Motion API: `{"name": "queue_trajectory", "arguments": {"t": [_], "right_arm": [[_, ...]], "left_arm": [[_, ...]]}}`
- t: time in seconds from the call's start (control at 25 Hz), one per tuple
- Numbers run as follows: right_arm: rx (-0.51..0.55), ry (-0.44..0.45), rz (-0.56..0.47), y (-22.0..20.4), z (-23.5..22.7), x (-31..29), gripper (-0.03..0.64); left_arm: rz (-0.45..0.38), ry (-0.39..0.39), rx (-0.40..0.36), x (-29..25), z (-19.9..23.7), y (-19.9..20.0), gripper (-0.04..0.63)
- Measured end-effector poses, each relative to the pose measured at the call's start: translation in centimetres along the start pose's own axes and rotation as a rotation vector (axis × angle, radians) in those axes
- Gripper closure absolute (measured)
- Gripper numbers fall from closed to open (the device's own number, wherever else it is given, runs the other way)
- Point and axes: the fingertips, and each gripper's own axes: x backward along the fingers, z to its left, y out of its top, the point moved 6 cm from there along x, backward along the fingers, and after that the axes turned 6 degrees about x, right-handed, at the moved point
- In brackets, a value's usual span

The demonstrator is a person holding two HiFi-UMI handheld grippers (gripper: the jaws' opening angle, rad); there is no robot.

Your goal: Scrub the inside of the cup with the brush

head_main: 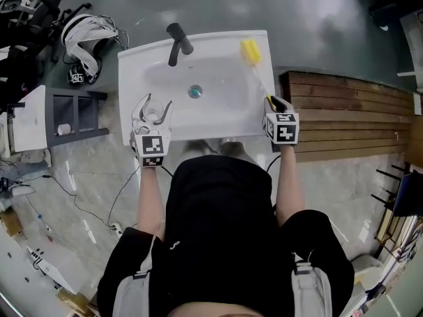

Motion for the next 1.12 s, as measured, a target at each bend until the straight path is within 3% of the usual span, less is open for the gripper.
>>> {"name": "queue_trajectory", "arguments": {"t": [0.32, 0.52, 1.12], "right_arm": [[-0.023, 0.065, -0.031, 0.3, -0.3, 1.3, 0.551], [-0.022, 0.155, -0.074, 0.9, -0.5, 3.0, 0.551], [0.207, 0.45, -0.155, 5.1, 3.4, 8.1, 0.551]], "left_arm": [[0.002, -0.014, -0.043, -0.9, -0.2, 0.7, 0.327], [0.022, -0.016, -0.063, -1.6, -0.8, 0.4, 0.327], [0.092, 0.004, -0.245, -2.5, 0.1, 0.5, 0.327]]}}
